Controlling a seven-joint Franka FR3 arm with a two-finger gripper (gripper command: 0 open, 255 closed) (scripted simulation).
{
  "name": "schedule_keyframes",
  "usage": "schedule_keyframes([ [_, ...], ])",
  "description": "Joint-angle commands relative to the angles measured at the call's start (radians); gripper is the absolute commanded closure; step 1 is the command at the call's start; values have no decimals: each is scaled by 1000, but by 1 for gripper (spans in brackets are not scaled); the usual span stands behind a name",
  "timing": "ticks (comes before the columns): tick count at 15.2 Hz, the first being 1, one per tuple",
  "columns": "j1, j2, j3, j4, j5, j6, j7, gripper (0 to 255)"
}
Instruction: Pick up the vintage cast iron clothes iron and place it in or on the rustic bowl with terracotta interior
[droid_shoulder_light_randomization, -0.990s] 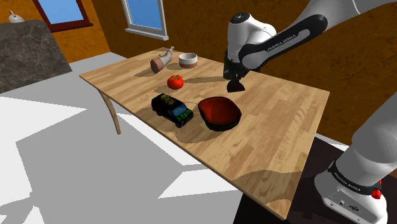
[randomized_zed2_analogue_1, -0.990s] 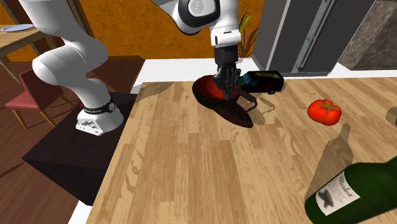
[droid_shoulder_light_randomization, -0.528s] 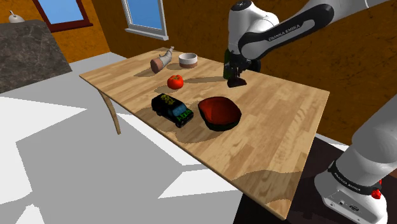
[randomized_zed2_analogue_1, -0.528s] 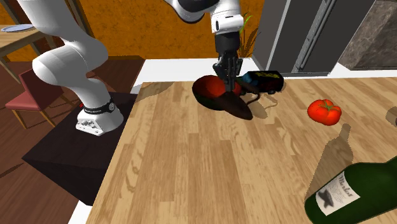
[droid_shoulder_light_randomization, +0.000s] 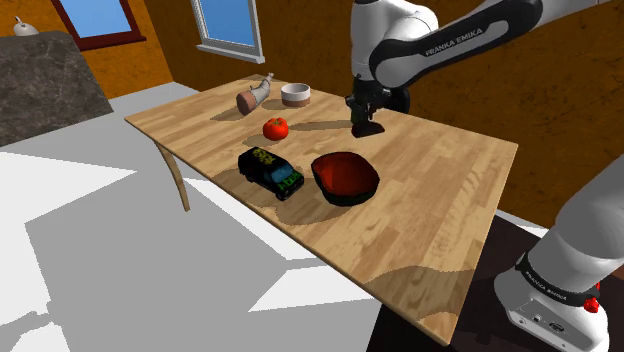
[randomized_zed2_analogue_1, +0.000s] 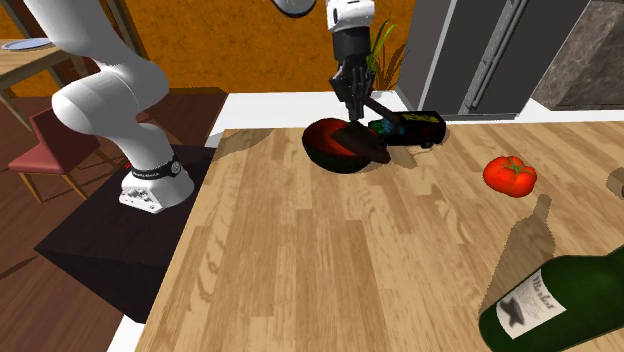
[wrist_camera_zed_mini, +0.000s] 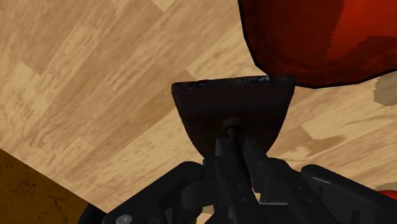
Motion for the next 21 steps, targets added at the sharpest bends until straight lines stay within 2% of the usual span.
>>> schedule_keyframes([
  [1,23,-8,27,7,6,-30,40,255],
  [11,139,4,168,101,23,-201,244,255],
  [21,137,45,172,10,-21,-90,309,255],
])
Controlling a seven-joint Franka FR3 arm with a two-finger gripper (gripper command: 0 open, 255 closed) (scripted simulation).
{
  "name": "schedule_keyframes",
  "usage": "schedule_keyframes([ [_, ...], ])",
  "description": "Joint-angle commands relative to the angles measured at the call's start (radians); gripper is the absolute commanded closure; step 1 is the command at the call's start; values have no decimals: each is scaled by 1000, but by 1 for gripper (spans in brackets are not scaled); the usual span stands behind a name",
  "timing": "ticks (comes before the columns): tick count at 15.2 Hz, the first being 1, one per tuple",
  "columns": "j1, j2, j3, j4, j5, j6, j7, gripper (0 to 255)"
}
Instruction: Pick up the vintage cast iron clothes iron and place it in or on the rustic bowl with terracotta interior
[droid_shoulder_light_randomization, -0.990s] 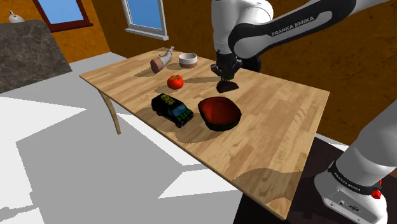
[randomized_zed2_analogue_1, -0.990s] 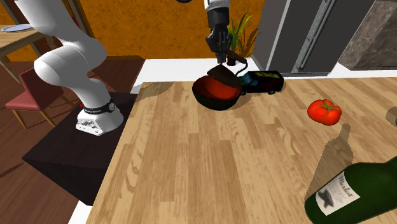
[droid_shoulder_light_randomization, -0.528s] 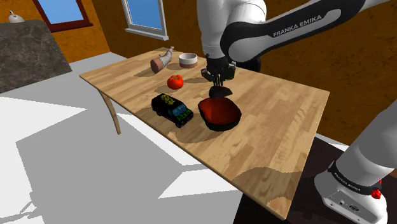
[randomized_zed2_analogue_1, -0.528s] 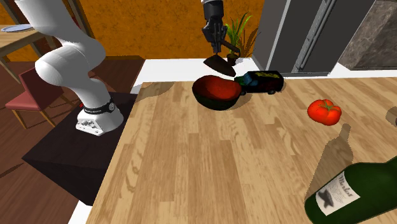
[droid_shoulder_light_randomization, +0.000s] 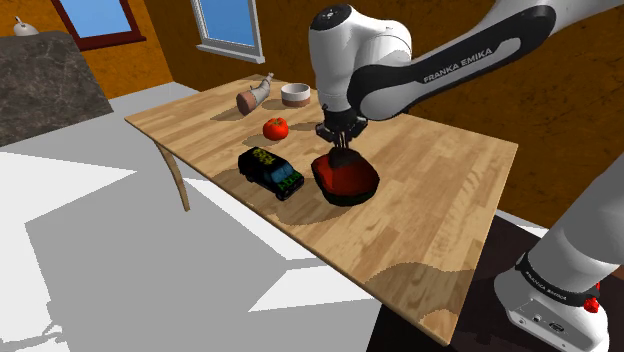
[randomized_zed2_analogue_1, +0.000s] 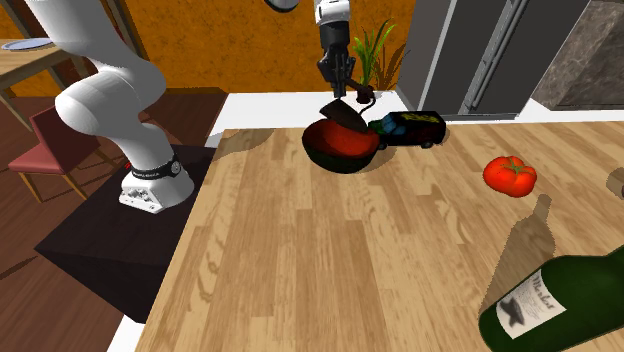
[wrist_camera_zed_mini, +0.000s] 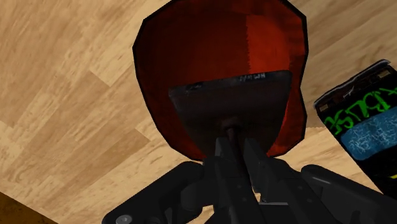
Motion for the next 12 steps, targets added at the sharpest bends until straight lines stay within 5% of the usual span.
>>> schedule_keyframes([
  [1,0,12,1,-15,-12,22,15,255],
  [12,0,71,1,-76,-76,114,89,255],
])
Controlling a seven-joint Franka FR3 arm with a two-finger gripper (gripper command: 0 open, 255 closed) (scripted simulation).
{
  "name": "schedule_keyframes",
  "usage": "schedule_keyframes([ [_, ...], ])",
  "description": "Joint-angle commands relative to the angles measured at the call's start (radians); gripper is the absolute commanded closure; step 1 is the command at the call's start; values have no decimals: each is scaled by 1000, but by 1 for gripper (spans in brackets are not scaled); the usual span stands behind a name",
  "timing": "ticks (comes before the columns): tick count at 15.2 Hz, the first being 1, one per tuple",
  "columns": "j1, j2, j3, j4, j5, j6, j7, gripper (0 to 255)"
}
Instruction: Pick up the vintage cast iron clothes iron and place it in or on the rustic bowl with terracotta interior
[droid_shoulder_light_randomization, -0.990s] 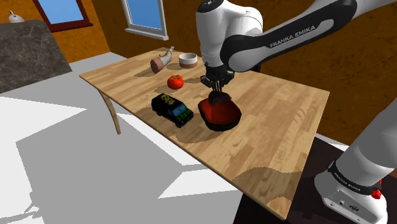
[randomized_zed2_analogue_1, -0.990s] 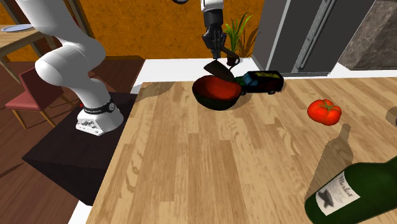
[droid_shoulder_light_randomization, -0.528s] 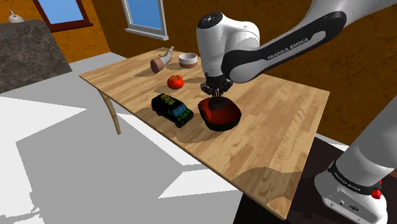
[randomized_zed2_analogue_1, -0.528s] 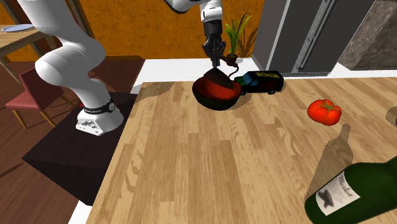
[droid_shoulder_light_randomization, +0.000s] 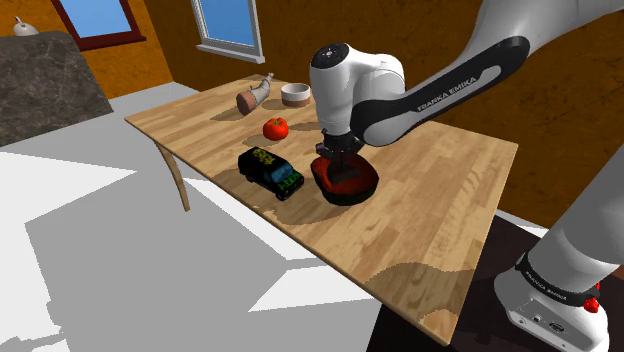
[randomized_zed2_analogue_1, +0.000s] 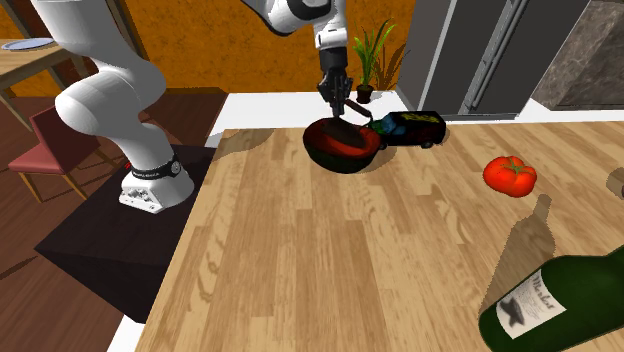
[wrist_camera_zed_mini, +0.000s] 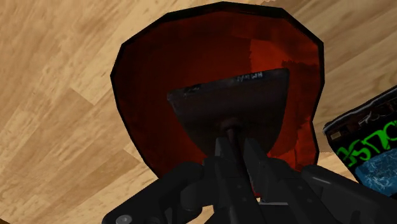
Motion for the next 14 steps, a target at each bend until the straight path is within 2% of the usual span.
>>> schedule_keyframes([
  [1,0,3,0,-1,-3,3,2,255],
  [5,0,3,0,-1,-3,3,2,255],
  [6,0,3,0,-1,-3,3,2,0],
  [11,0,2,0,-1,-3,3,2,0],
  [14,13,-45,15,46,51,-80,-31,0],
])
